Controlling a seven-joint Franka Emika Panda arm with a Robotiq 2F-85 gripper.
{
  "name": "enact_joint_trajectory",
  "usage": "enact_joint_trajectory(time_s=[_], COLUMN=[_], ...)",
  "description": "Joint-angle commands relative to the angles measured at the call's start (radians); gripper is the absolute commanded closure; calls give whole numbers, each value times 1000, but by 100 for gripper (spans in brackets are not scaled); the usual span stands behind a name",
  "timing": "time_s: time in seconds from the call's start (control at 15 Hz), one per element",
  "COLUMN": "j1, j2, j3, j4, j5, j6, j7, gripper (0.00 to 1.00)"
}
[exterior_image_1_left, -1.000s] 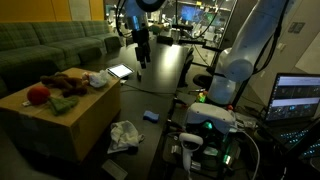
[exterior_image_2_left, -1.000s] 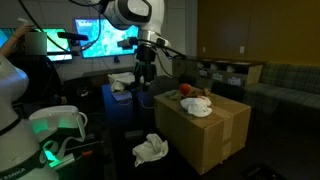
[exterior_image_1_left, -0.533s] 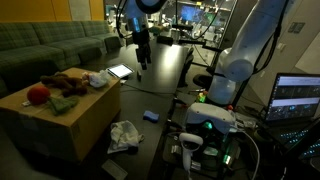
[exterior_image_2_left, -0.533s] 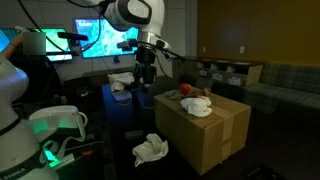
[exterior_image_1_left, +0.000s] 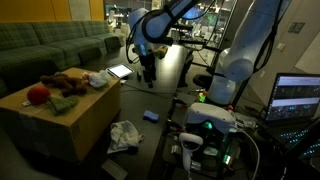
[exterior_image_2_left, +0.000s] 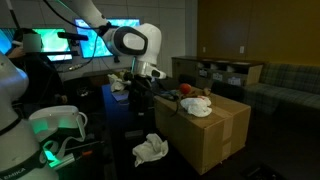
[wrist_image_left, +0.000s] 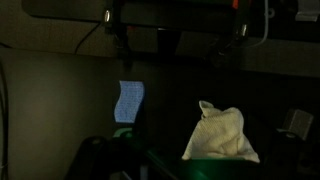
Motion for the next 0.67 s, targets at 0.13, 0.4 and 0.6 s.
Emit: enact_joint_trajectory(time_s=[0.13, 0.4, 0.6], j1=[3, -6, -10], j2=[120, 266, 386], j3=[-34, -48, -61], j4=[-112, -119, -91], j5=[-25, -65, -124], j6=[231, 405, 493], j7=[-135, -228, -223], gripper=[0, 0, 0])
